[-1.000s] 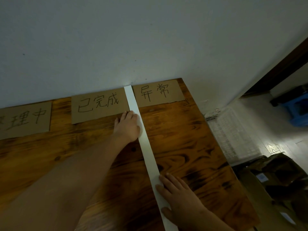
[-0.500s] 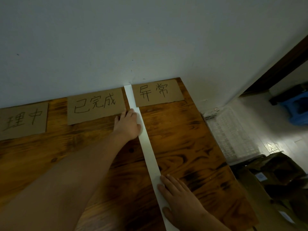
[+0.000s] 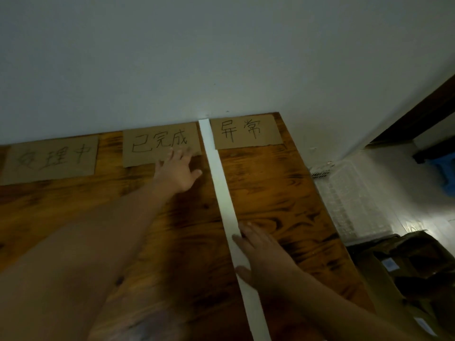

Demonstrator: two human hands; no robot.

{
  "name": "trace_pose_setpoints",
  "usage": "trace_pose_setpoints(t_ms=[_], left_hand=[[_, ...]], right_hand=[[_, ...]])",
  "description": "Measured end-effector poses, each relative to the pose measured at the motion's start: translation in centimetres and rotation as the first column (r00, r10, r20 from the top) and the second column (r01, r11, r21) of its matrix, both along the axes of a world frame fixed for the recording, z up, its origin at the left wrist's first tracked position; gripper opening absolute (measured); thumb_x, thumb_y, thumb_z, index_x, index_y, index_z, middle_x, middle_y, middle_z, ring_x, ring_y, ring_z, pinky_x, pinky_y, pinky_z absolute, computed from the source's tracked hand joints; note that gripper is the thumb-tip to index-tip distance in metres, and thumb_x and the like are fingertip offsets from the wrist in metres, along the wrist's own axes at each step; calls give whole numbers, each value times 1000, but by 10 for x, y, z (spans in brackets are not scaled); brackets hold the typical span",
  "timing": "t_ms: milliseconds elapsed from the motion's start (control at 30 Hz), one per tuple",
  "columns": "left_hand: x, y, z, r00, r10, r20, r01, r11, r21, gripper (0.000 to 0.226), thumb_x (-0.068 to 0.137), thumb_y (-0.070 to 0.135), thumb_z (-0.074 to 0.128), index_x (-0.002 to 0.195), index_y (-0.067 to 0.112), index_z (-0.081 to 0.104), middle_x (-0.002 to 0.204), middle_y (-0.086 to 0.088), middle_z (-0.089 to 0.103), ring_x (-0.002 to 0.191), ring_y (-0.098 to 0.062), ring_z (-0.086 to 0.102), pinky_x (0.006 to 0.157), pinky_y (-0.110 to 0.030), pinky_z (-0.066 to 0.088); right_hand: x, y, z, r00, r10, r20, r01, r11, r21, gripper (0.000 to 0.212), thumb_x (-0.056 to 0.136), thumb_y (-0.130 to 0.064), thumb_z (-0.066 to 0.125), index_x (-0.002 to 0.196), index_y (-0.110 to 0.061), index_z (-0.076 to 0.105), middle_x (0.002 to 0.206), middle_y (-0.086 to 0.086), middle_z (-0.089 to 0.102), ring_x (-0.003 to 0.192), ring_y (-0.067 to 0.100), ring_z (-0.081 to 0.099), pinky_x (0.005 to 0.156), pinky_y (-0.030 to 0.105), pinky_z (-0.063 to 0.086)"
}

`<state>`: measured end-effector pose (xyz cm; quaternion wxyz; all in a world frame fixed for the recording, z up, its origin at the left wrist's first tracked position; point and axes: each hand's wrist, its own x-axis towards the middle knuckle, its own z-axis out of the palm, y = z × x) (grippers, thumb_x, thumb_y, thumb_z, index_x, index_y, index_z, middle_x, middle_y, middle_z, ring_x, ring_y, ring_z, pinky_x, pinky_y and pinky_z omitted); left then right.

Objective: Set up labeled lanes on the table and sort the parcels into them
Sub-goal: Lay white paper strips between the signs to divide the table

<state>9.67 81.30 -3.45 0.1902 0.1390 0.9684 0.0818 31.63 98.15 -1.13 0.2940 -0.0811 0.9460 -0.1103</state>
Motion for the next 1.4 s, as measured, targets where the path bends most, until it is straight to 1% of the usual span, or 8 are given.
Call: trace_pose_setpoints(t_ms=[267, 600, 767, 900, 1033, 1100, 1233, 1400], left_hand=[[36, -163, 55, 983, 184, -5, -184, 981, -67, 71, 93, 60, 34, 151, 30, 9, 160, -2, -5, 146, -25, -7, 116, -56, 5], [123, -439, 79, 925, 380, -17, -380, 921, -82, 76, 90, 63, 38, 151, 27, 10, 160, 0, -3, 147, -26, -4, 115, -54, 8], [156, -568, 85, 891, 450, 58, -442, 890, -110, 101, 72, 87, 26, 150, 23, 17, 160, -2, 2, 146, -28, -3, 116, -53, 9], [178, -633, 83, 819, 573, 22, -569, 817, -92, 78, 90, 62, 42, 151, 24, 12, 160, -2, 0, 146, -27, -4, 116, -53, 10], [188, -692, 74, 771, 636, 43, -628, 769, -119, 75, 92, 57, 43, 151, 24, 13, 160, -6, 2, 146, -30, -2, 116, -51, 10], [189, -724, 61, 756, 651, 62, -642, 757, -125, 76, 90, 58, 46, 151, 22, 18, 159, -10, 11, 145, -32, 6, 116, -48, 14], [182, -765, 40, 731, 676, 87, -667, 736, -117, 60, 89, 43, 57, 140, 16, 40, 139, -12, 46, 127, -30, 43, 103, -42, 39], [170, -776, 13, 737, 646, 199, -649, 758, -55, 52, 89, 39, 59, 131, 11, 49, 126, -11, 55, 114, -26, 54, 93, -35, 45]], right_hand=[[-59, -75, 39, 961, 176, -214, -174, 984, 26, 72, 94, -51, 45, 152, -23, 14, 161, 4, 2, 148, 22, -1, 118, 40, 5], [-50, -305, 59, 951, 244, -188, -242, 970, 33, 72, 95, -49, 45, 153, -22, 11, 161, 6, 3, 148, 23, 1, 118, 40, 7], [-49, -428, 62, 939, 312, -145, -312, 950, 21, 73, 94, -54, 44, 152, -23, 13, 161, 6, 4, 148, 25, 3, 119, 42, 10], [-62, -505, 56, 900, 407, -155, -415, 909, -25, 72, 93, -56, 44, 152, -26, 15, 160, 6, 8, 147, 25, 6, 119, 43, 12], [-89, -578, 43, 874, 465, -139, -475, 878, -55, 71, 94, -54, 44, 152, -24, 14, 160, 6, 8, 147, 25, 7, 119, 44, 12], [-100, -615, 34, 864, 489, -123, -499, 863, -76, 72, 94, -54, 43, 152, -22, 15, 160, 6, 9, 146, 25, 8, 119, 43, 12], [-103, -677, 16, 864, 500, -62, -504, 852, -141, 72, 95, -51, 45, 152, -19, 16, 158, 8, 16, 143, 28, 15, 118, 39, 16], [-83, -732, -8, 886, 464, 14, -454, 872, -181, 68, 95, -47, 45, 151, -16, 21, 151, 7, 26, 138, 27, 23, 112, 36, 27]])
